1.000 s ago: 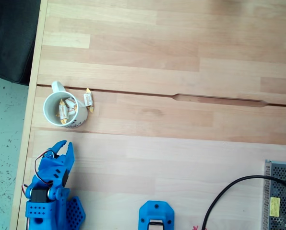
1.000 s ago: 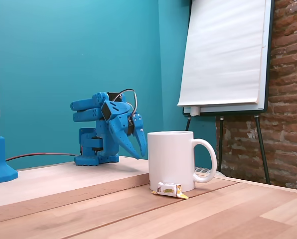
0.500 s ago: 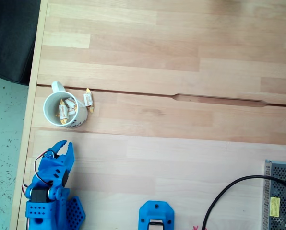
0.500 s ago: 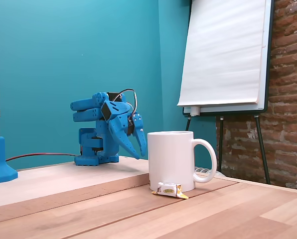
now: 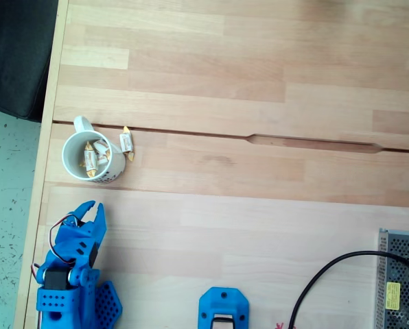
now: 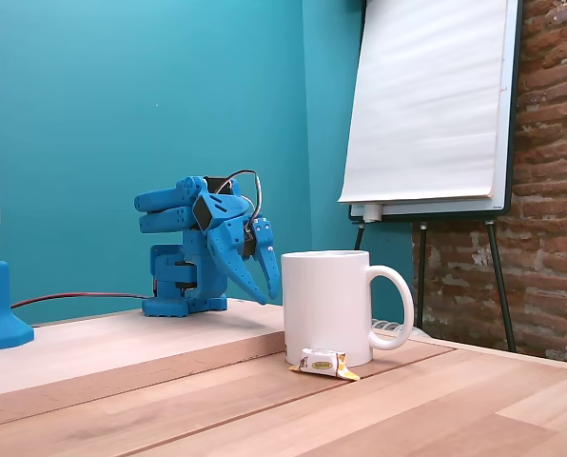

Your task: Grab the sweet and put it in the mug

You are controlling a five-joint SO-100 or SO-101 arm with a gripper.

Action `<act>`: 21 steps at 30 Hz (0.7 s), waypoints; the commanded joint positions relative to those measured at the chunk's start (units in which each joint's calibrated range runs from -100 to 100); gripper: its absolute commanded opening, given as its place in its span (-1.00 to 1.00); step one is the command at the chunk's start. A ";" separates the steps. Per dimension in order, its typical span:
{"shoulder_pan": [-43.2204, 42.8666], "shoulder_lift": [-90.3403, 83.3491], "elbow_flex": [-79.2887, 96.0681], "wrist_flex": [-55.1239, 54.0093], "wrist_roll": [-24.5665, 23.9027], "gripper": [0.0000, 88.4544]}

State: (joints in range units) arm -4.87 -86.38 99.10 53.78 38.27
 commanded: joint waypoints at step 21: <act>-0.21 5.83 -3.65 -0.80 -0.05 -0.89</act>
State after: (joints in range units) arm -4.87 -82.65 98.92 53.70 38.32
